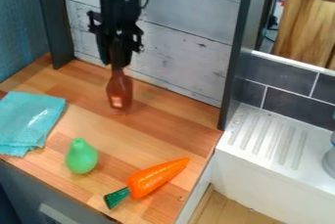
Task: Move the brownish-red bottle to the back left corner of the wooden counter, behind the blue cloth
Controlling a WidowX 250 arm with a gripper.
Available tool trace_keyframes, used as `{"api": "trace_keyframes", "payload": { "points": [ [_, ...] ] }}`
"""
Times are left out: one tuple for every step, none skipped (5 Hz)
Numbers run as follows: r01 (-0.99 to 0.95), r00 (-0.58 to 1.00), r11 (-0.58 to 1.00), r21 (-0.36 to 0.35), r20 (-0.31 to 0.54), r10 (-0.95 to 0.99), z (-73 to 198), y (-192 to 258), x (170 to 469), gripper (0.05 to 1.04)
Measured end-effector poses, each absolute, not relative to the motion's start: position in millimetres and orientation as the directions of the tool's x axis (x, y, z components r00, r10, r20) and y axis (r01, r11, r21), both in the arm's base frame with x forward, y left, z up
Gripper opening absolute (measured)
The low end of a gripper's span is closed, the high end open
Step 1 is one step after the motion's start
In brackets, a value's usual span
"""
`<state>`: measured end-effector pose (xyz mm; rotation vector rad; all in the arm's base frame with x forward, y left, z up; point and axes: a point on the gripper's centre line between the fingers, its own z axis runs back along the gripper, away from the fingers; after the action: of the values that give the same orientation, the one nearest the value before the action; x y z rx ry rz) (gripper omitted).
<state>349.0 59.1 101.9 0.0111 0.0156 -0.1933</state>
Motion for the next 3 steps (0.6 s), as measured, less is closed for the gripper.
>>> {"api": "trace_keyframes", "payload": {
  "points": [
    [0.230, 0.973, 0.973, 0.018, 0.011, -0.231, 134.4, 64.8, 346.7, 0.345],
    [0.218, 0.976, 0.973, 0.078, -0.002, -0.219, 162.3, 103.8, 343.9, 0.345],
    [0.234, 0.969, 0.966, 0.107, -0.110, -0.222, 144.4, 142.4, 348.1, 0.345]
  ]
}}
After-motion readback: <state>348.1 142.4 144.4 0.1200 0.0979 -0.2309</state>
